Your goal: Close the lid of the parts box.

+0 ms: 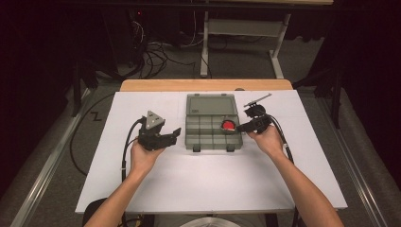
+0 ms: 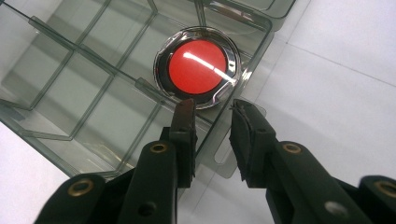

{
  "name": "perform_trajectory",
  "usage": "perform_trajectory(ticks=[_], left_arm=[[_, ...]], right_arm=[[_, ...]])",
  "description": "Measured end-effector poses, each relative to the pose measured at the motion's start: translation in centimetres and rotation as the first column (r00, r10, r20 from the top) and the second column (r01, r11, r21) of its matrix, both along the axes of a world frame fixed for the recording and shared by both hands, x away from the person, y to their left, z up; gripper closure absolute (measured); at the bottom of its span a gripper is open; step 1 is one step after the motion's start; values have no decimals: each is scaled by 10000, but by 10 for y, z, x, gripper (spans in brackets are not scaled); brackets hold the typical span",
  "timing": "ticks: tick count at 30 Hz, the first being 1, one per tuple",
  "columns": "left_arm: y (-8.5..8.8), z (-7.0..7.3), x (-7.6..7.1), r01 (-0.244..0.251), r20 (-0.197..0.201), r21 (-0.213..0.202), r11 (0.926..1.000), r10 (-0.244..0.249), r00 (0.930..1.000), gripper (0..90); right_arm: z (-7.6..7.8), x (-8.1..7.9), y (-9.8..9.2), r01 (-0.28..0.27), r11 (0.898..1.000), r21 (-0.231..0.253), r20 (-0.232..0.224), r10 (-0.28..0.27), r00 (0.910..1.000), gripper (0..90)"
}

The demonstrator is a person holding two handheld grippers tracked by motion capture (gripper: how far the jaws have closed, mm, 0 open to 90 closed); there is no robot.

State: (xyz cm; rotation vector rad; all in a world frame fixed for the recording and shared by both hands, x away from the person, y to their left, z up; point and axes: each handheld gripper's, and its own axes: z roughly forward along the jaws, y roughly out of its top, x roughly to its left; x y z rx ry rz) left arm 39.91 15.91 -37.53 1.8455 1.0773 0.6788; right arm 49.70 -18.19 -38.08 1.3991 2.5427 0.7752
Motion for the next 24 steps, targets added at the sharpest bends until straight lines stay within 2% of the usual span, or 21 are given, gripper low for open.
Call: perform_trajectory(ticks=[3, 5, 6, 8, 9, 11, 18, 20, 21, 24], left_arm=[[-4, 0, 6, -44, 44, 97, 9999, 44, 10000, 352], [-7, -1, 13, -77, -106, 256, 9996, 80, 9999, 352], [-10, 0, 21, -140, -382, 321, 9994, 152, 9992, 340], [-12, 1, 24, -179, -477, 319, 9993, 194, 9987, 336], [-13, 2, 26, -208, -392, 315, 9993, 220, 9990, 349], [-16, 4, 29, -148, -270, 221, 9996, 153, 9995, 365], [-26, 8, 47, 115, -742, 368, 9993, -88, 9972, 417], [-27, 8, 53, 297, -1075, 202, 9994, -274, 9938, 449], [-27, 6, 59, 369, -1394, -122, 9992, -382, 9895, 457], [-29, 5, 64, 340, -1475, -135, 9993, -356, 9884, 468]], right_arm=[[0, 0, 0, -12, 10000, -21, -15, 12, 10000, 731], [0, 0, 0, 32, 10000, -2, -24, -32, 10000, 731], [-1, 0, -1, 2, 10000, 39, 48, -2, 10000, 733], [-1, 0, -1, -8, 10000, 68, 11, 8, 10000, 738], [0, 1, -2, -5, 10000, 89, -17, 5, 10000, 738], [-1, 1, -2, -11, 9999, 133, -35, 11, 10000, 739], [-1, 1, -2, 39, 9999, 137, -54, -38, 10000, 739], [-1, 1, -2, 43, 9999, 152, -87, -42, 10000, 739], [-1, 1, -2, 38, 9999, 160, -92, -37, 10000, 739], [-1, 1, -2, 27, 9999, 141, -44, -26, 10000, 738]])
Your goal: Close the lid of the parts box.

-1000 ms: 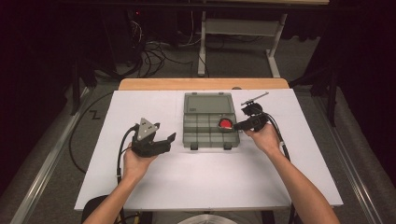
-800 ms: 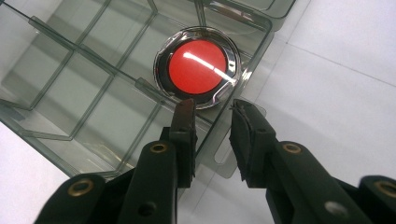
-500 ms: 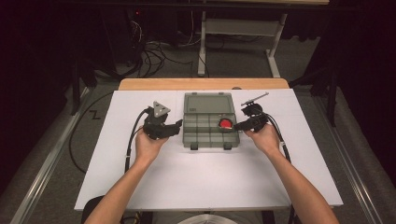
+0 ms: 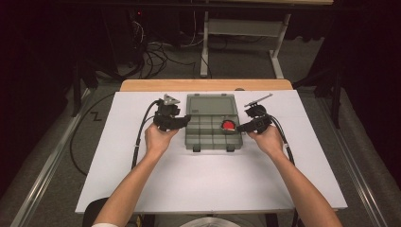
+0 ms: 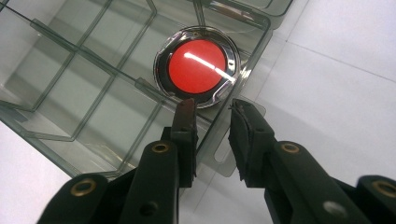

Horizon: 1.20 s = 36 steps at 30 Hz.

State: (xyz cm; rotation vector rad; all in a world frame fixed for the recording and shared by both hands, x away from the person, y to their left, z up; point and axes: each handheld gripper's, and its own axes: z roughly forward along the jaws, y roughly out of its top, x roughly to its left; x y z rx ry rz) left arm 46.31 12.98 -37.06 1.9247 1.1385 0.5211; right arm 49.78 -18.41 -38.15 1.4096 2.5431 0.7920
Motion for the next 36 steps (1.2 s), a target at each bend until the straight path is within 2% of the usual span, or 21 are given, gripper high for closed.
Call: perform_trajectory(ticks=[5, 6, 7, 8, 11, 12, 14, 17, 18, 19, 22, 23, 24, 27, 28, 32, 34, 36], left_arm=[[-4, 2, 7, -142, 9, 188, 9997, 142, 9999, 452], [-5, 3, 13, -158, -176, 204, 9997, 162, 9997, 449], [-5, 3, 13, -158, -176, 204, 9997, 162, 9997, 442], [-4, 3, 19, -188, -441, 76, 9998, 191, 9988, 437], [-4, 2, 25, -280, -685, -237, 9993, 263, 9973, 426], [-3, 1, 31, -297, -980, -409, 9987, 256, 9949, 424], [-4, 1, 34, -293, -1122, -380, 9988, 249, 9934, 426], [-7, 2, 42, -332, -1222, 32, 9994, 334, 9919, 417], [-7, 2, 42, -332, -1222, 32, 9994, 334, 9919, 417], [-9, 3, 45, -242, -1249, 348, 9991, 284, 9918, 417], [-10, 4, 49, -202, -1355, 541, 9983, 274, 9904, 411], [-11, 3, 54, -142, -1579, 768, 9969, 262, 9871, 407], [-12, 3, 56, -153, -1656, 823, 9965, 288, 9858, 405], [-11, 5, 61, -138, -1780, 670, 9977, 255, 9837, 394], [-7, 7, 66, -115, -1941, 281, 9995, 167, 9808, 393], [-6, 10, 73, -193, -2150, 404, 9990, 275, 9762, 388], [-5, 10, 77, -302, -2211, 290, 9991, 359, 9746, 387], [-5, 9, 83, -494, -2475, 103, 9987, 504, 9676, 385]], right_arm=[[0, 0, 0, -3, 10000, -13, -2, 3, 10000, 739], [0, 0, 0, 0, 10000, -8, -4, 0, 10000, 739], [0, 0, 0, -9, 10000, -2, 4, 9, 10000, 738], [0, 0, 0, 10, 10000, 10, -8, -10, 10000, 738], [0, 0, 0, 21, 10000, 47, 12, -21, 10000, 738], [0, 0, 0, 9, 10000, 45, 18, -9, 10000, 739], [0, 0, 0, 28, 10000, 24, 1, -28, 10000, 739], [0, 0, 0, 34, 10000, 23, 4, -34, 10000, 739], [0, 0, 0, 30, 10000, 38, 13, -30, 10000, 739], [0, 0, 0, 7, 10000, 28, 22, -7, 10000, 739], [0, 0, 0, -17, 10000, -15, 6, 17, 10000, 739], [0, 0, 0, -6, 10000, -17, -6, 6, 10000, 739], [0, 0, 0, 0, 10000, -22, -4, 0, 10000, 739], [0, 0, 1, 2, 10000, -57, 9, -2, 10000, 739], [0, 0, 1, 4, 10000, -65, -7, -4, 10000, 739], [1, 1, 1, -70, 9999, -80, -66, 69, 10000, 739], [1, 1, 1, -51, 9999, -88, -82, 50, 10000, 739], [1, 1, 1, -48, 10000, -86, -84, 47, 10000, 739]])
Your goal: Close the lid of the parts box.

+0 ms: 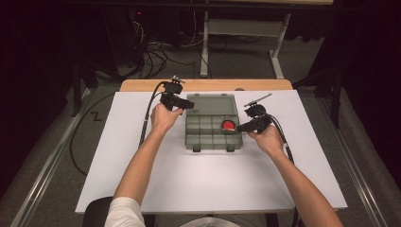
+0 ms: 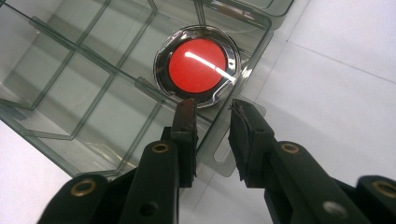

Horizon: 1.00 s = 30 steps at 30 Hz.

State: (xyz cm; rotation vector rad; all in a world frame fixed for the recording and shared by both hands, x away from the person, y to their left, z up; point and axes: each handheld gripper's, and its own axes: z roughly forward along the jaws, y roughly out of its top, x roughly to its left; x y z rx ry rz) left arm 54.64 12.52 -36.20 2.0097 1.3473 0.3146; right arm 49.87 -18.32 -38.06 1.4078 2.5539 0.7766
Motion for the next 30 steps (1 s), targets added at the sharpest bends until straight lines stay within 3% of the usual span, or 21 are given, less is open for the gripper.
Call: perform_trajectory(ticks=[7, 11, 20, 30], left_arm=[[1, -14, 11, -572, -582, -561, 9968, 539, 9968, 379], [0, -22, 16, -656, -939, -694, 9954, 590, 9938, 383], [-2, -33, 21, -763, -1204, -778, 9940, 666, 9905, 396], [2, -44, 29, -933, -1791, -1477, 9846, 661, 9816, 412]], right_arm=[[0, 0, 0, 22, 10000, 22, -23, -22, 10000, 739], [0, 0, 0, 46, 10000, 31, -37, -46, 10000, 739], [0, 1, 0, 66, 10000, 6, -68, -65, 10000, 739], [1, 1, 1, 63, 10000, -13, -109, -63, 9999, 739]])
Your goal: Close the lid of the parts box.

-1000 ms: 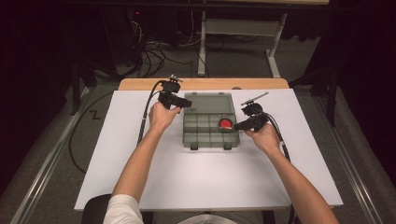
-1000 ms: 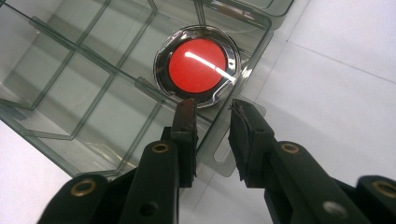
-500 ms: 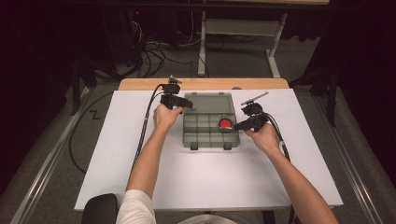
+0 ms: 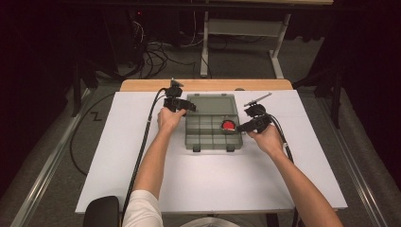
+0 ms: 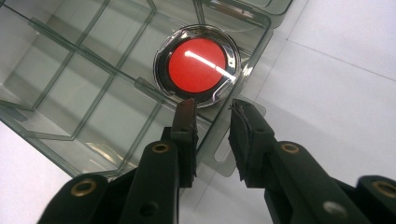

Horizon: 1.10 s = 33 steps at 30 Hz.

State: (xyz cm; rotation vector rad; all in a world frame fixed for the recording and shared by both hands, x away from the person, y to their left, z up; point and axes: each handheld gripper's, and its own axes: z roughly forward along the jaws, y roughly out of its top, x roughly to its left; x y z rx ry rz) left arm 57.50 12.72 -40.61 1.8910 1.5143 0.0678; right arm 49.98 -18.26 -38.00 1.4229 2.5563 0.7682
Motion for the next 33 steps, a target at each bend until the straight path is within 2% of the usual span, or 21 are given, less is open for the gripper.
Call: perform_trajectory(ticks=[8, 23, 28, 33], left_arm=[[1, -4, 2, -97, -333, -411, 9991, 83, 9994, 432], [1, -13, 8, -175, -694, -1049, 9943, 103, 9975, 403], [-1, -14, 8, -123, -615, -992, 9950, 63, 9981, 410], [1, -9, 6, -109, -399, -1034, 9946, 68, 9992, 440]], right_arm=[[0, 0, 0, -3, 10000, -35, -23, 3, 10000, 739], [0, 1, 0, -59, 10000, -14, -43, 59, 10000, 739], [1, 1, 0, -51, 10000, -40, -103, 51, 9999, 739], [1, 2, 0, -60, 10000, -23, -129, 59, 9999, 740]])
